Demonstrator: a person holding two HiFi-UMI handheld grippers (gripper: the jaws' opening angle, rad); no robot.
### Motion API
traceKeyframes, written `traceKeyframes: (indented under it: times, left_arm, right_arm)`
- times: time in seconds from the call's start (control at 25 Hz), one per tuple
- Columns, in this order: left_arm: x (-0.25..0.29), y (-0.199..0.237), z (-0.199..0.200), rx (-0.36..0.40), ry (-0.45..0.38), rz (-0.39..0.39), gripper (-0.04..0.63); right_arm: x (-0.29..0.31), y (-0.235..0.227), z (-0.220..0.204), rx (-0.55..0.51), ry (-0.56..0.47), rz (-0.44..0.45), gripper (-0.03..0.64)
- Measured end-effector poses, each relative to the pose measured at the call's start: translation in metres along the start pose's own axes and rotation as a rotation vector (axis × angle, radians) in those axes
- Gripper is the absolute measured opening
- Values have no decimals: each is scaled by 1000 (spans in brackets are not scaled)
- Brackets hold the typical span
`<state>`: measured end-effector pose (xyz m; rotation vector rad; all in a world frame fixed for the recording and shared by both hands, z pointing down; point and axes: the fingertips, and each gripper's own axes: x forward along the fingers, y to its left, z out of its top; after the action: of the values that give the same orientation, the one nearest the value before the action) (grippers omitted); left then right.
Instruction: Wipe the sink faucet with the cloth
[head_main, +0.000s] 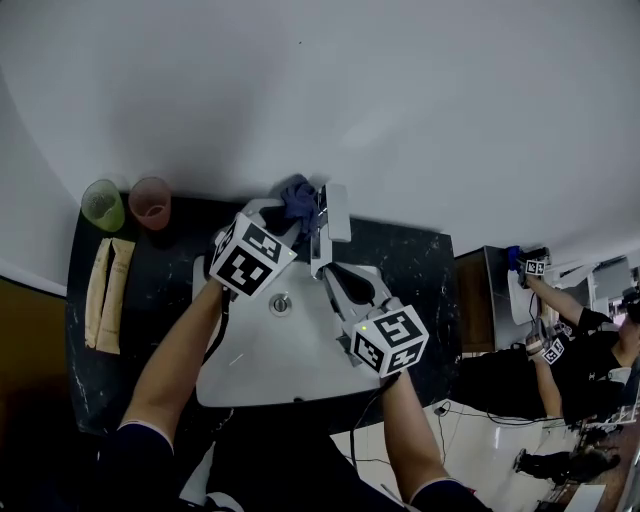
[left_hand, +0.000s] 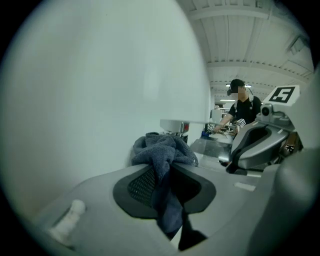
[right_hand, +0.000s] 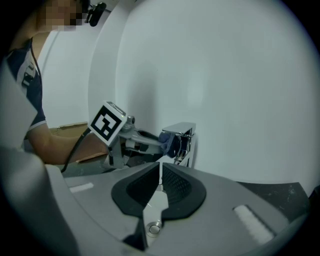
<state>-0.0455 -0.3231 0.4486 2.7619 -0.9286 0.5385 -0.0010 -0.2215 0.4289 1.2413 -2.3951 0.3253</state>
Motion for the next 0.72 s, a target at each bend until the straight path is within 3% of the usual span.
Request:
traceKeyframes:
  times: [0.2,0.4,0.72]
  left_arm:
    - [-2,5,24,27,-46,27,78]
    - [20,19,-3,-15,40,54,78]
    - [31,11,-44,-54,159,24,78]
  right_arm:
    - [0,0,1,-1,-5,-2,21]
    - [0,1,1,1,-7,2,21]
    - [0,0,1,2,-15,8,21]
